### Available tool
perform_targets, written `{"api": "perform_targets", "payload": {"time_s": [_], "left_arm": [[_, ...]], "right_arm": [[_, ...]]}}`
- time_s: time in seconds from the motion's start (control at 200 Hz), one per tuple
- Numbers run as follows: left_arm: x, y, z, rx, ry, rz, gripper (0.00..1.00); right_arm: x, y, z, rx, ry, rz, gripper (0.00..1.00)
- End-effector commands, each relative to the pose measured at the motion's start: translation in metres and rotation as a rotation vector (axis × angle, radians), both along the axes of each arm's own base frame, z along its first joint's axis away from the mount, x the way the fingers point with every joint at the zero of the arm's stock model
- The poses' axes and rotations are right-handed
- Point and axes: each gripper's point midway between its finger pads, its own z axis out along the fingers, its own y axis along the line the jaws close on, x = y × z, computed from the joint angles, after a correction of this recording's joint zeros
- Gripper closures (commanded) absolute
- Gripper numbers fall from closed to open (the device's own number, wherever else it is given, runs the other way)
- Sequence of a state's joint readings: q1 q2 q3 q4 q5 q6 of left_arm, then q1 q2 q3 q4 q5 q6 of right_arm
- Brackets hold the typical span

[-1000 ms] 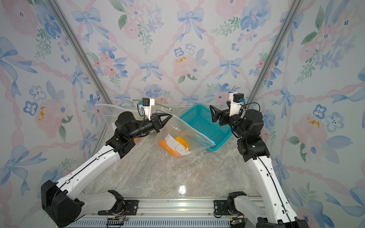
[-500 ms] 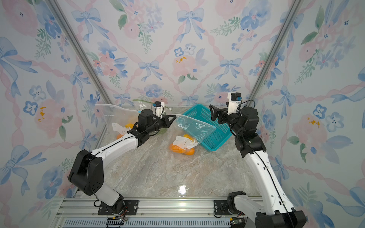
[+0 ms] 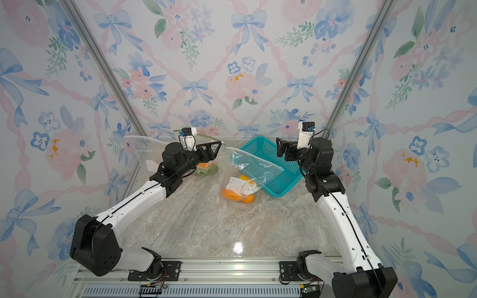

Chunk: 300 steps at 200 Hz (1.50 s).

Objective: Place the mango in a zip-top bag and seal the zipper
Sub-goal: Place the zipper food storage bag at the center of the board, then reset both arms

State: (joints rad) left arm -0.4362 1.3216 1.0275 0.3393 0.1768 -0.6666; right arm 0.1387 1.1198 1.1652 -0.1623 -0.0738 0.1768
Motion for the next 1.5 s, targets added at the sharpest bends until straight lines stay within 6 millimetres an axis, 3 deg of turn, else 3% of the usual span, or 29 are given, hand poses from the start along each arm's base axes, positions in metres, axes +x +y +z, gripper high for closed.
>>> {"api": "perform_targets", "payload": {"time_s": [0.0, 0.235, 0.26, 0.325, 0.44, 0.55, 0.705, 0.86, 1.12, 1.28, 1.495], "left_arm": [[-0.013, 0.047, 0.0, 0.051, -0.028, 0.185, 0.02], [-0.061, 0.155, -0.033, 0.196, -0.026, 0.634, 0.02], [-0.066, 0.166, -0.05, 0.222, -0.002, 0.678, 0.02], [-0.075, 0.191, -0.061, 0.233, 0.008, 0.773, 0.02], [-0.08, 0.225, -0.084, 0.286, 0.05, 0.895, 0.02], [-0.071, 0.242, -0.115, 0.342, 0.134, 0.922, 0.02], [-0.062, 0.261, -0.157, 0.373, 0.239, 0.947, 0.02], [-0.062, 0.271, -0.179, 0.374, 0.227, 0.947, 0.02], [-0.071, 0.283, -0.189, 0.422, 0.122, 0.951, 0.02], [-0.076, 0.269, -0.185, 0.458, -0.009, 0.862, 0.02], [-0.075, 0.252, -0.184, 0.519, -0.105, 0.764, 0.02]], "right_arm": [[-0.016, -0.038, -0.032, 0.032, 0.097, -0.201, 0.01], [-0.06, -0.095, -0.108, 0.063, 0.223, -0.473, 0.01], [-0.063, -0.101, -0.116, 0.073, 0.232, -0.495, 0.01], [-0.069, -0.112, -0.135, 0.091, 0.239, -0.533, 0.01], [-0.072, -0.123, -0.161, 0.09, 0.206, -0.581, 0.01], [-0.072, -0.135, -0.184, 0.053, 0.196, -0.638, 0.01], [-0.062, -0.141, -0.206, -0.007, 0.196, -0.664, 0.01], [-0.052, -0.143, -0.225, -0.049, 0.186, -0.67, 0.01], [-0.034, -0.128, -0.241, -0.204, 0.093, -0.619, 0.01], [-0.021, -0.11, -0.237, -0.243, 0.015, -0.566, 0.01], [-0.014, -0.1, -0.249, -0.25, 0.011, -0.517, 0.01]]}}
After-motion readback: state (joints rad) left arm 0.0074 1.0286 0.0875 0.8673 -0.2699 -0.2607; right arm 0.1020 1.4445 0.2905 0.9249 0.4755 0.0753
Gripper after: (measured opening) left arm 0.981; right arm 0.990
